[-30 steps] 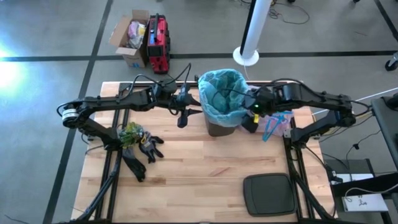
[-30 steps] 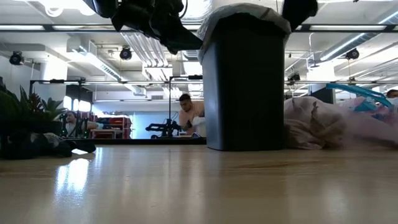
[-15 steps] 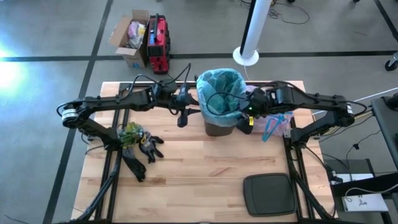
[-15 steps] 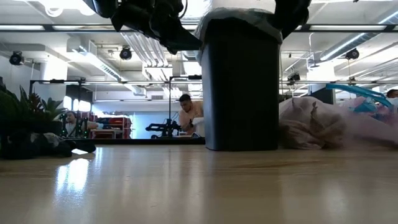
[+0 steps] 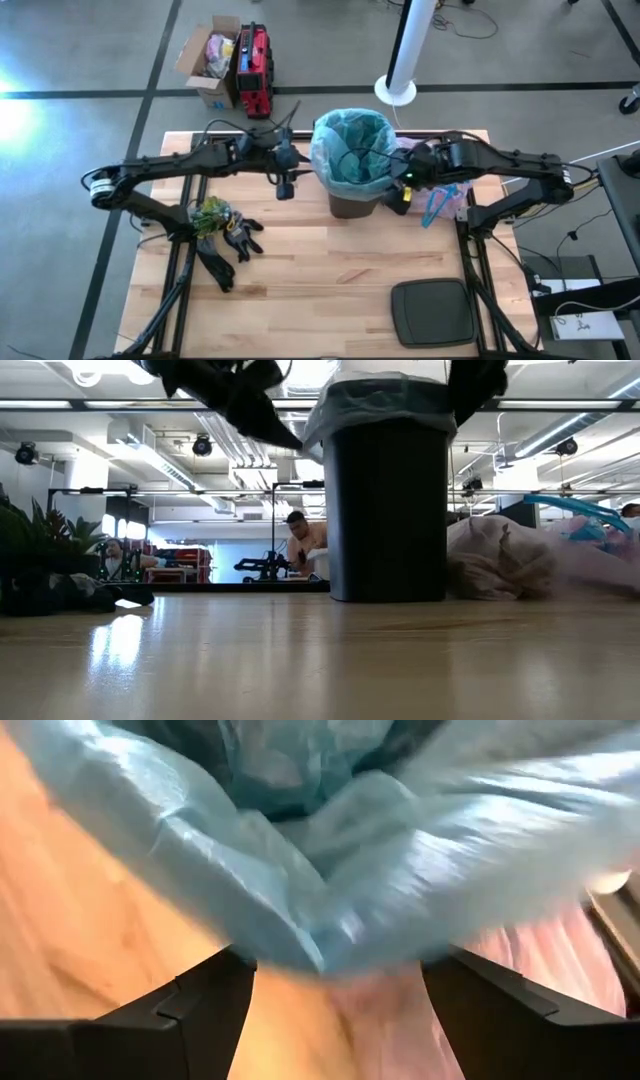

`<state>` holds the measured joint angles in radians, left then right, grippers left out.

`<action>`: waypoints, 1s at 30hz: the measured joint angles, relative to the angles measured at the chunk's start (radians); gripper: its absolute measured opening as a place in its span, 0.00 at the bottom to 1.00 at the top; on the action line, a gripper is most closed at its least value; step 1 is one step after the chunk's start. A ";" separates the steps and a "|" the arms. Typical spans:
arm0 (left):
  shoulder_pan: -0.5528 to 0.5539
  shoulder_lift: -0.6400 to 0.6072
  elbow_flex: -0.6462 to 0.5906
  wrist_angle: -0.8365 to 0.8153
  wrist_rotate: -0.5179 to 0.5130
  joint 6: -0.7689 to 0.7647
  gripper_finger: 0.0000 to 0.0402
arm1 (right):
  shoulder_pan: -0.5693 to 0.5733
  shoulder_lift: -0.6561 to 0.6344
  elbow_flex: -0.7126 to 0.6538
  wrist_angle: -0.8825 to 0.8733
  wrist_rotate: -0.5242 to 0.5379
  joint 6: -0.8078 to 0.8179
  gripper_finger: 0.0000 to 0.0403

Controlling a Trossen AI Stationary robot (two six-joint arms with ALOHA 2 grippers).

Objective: Place trash/remove bag and relplace
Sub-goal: Insert the new blue trash bag into the trash bin

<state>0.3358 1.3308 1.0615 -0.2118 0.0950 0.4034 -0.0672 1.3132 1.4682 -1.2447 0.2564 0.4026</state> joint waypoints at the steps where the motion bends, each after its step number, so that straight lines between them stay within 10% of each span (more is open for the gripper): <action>1: 0.000 -0.019 0.000 -0.007 0.000 -0.006 0.27 | 0.004 -0.012 0.009 -0.022 -0.007 0.021 0.68; 23: 0.080 -0.261 0.000 -0.207 0.000 -0.095 0.41 | 0.068 -0.220 -0.208 -0.128 -0.010 0.417 0.64; 30: 0.080 -0.345 0.000 -0.193 -0.002 -0.076 0.43 | 0.055 -0.230 -0.298 -0.106 0.335 0.347 0.65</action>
<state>0.4160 0.9859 1.0618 -0.4053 0.0933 0.3275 -0.0120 1.0835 1.1702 -1.3509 0.5913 0.7492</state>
